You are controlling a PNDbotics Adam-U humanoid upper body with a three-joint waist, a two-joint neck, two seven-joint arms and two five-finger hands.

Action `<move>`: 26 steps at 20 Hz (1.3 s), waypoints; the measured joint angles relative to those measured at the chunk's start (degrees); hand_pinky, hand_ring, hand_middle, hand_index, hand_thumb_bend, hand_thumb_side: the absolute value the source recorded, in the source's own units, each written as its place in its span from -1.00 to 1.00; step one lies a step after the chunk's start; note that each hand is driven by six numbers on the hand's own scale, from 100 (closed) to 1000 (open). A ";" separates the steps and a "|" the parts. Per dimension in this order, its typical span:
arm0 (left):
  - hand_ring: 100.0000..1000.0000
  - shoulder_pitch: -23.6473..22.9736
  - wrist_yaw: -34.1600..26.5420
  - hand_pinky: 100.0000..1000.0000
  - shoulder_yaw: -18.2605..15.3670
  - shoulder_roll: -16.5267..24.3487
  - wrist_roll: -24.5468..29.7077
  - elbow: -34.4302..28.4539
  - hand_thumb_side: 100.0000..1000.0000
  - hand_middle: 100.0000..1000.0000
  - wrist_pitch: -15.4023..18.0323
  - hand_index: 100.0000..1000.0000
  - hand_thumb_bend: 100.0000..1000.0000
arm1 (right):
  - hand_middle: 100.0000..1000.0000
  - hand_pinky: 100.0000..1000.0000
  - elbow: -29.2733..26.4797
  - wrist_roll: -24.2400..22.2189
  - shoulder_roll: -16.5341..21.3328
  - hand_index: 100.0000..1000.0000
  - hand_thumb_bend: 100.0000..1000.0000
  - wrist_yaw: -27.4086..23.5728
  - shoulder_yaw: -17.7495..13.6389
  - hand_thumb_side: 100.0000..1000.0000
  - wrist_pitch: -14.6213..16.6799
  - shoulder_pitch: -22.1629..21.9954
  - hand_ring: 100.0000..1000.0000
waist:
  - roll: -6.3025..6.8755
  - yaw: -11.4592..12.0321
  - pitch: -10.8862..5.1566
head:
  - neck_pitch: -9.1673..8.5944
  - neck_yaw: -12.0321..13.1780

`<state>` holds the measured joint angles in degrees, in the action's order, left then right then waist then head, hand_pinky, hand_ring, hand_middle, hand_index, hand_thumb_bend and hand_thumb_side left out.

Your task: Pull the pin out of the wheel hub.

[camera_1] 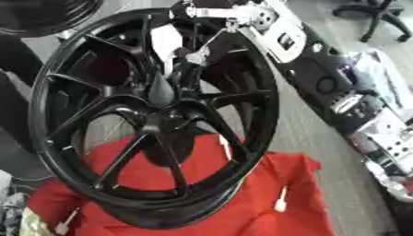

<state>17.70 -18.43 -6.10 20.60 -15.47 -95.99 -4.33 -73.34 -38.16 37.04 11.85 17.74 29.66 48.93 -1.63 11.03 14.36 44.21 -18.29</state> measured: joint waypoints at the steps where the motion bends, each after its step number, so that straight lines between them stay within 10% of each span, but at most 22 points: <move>1: 0.36 0.00 0.00 0.36 0.05 0.00 0.01 0.00 0.47 0.15 -0.01 0.27 -1.00 | 0.47 0.94 0.02 -0.01 0.00 0.84 -1.00 0.00 0.00 -0.61 -0.01 -0.01 0.66 | 0.00 0.03 0.05 | 0.00 -0.02; 26: 0.36 0.05 0.07 0.37 0.31 -0.01 0.17 0.32 0.47 0.15 -0.18 0.27 -1.00 | -0.12 0.89 0.14 -2.63 0.12 0.41 -1.00 -3.11 0.16 -0.28 -2.63 0.18 0.57 | -0.04 0.44 0.41 | 0.00 -1.00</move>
<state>17.75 -18.36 -5.79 20.60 -15.30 -95.67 -4.51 -73.20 -40.79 37.16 8.74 17.91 27.03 49.11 -1.67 11.47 14.78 44.21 -19.29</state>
